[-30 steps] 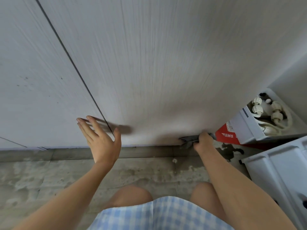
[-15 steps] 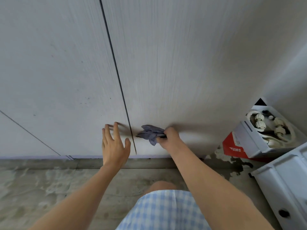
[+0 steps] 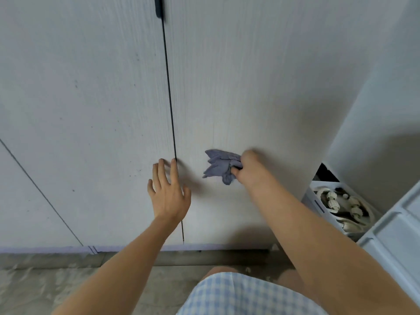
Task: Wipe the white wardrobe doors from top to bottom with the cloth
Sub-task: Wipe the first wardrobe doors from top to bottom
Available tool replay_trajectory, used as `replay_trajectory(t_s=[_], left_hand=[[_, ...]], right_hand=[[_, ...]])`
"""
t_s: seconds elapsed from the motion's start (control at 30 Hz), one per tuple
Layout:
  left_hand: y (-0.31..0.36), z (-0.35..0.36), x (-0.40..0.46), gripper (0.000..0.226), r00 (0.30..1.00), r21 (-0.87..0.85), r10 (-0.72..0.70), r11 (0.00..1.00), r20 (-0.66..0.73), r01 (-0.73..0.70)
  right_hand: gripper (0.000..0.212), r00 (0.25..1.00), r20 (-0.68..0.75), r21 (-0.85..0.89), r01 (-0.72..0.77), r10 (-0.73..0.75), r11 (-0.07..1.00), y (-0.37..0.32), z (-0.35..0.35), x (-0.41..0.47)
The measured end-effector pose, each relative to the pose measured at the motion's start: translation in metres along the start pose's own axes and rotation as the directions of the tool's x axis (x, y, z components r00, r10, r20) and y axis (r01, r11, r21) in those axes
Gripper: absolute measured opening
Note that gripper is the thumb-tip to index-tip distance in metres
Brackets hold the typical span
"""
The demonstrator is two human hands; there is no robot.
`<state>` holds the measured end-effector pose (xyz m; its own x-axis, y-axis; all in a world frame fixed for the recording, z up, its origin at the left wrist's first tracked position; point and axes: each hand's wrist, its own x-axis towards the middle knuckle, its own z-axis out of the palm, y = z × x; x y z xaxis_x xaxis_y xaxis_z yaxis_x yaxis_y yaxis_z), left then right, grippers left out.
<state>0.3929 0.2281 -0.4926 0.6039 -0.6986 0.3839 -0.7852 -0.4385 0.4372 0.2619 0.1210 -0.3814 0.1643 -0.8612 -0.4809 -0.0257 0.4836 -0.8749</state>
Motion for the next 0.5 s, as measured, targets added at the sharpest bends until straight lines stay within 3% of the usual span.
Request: replay_trajectory(t_s=[0.03, 0.13, 0.2, 0.27, 0.3, 0.33, 0.4, 0.47, 0.5], left_hand=[[0.005, -0.009, 0.006, 0.07, 0.999, -0.007, 0.023, 1.0, -0.025, -0.023], [0.018, -0.039, 0.024, 0.069, 0.99, -0.014, 0.097, 0.995, -0.106, -0.099], [0.026, -0.057, 0.039, 0.067, 0.976, -0.012, 0.146, 0.989, -0.161, -0.15], [0.031, -0.079, 0.051, 0.065, 0.961, -0.001, 0.178, 0.983, -0.212, -0.183], [0.032, -0.088, 0.057, 0.063, 0.954, 0.009, 0.193, 0.981, -0.228, -0.196], [0.032, -0.095, 0.062, 0.062, 0.949, 0.021, 0.207, 0.978, -0.238, -0.208], [0.028, -0.104, 0.069, 0.062, 0.94, 0.057, 0.226, 0.974, -0.256, -0.219], [0.021, -0.108, 0.072, 0.064, 0.933, 0.089, 0.239, 0.971, -0.269, -0.223], [0.018, -0.109, 0.073, 0.064, 0.933, 0.102, 0.243, 0.969, -0.267, -0.223]], right_hand=[[0.034, 1.0, -0.021, 0.058, 0.0, 0.001, 0.998, -0.011, 0.005, -0.008], [0.026, 0.973, -0.079, 0.036, 0.221, -0.218, 0.975, -0.044, 0.02, -0.032], [0.027, 0.895, -0.105, -0.012, 0.434, -0.433, 0.901, -0.054, 0.029, -0.048], [0.026, 0.754, -0.062, -0.072, 0.65, -0.653, 0.757, -0.059, 0.039, -0.059], [0.035, 0.643, -0.03, -0.123, 0.758, -0.766, 0.641, -0.058, 0.044, -0.064], [0.045, 0.48, 0.022, -0.238, 0.854, -0.877, 0.462, -0.053, 0.046, -0.063], [0.05, 0.132, 0.186, -0.459, 0.888, -0.974, 0.033, -0.041, 0.044, -0.048], [0.05, -0.069, 0.44, -0.514, 0.798, -0.896, -0.314, -0.027, 0.035, -0.02], [0.051, -0.104, 0.554, -0.527, 0.725, -0.826, -0.444, -0.018, 0.029, -0.005]])
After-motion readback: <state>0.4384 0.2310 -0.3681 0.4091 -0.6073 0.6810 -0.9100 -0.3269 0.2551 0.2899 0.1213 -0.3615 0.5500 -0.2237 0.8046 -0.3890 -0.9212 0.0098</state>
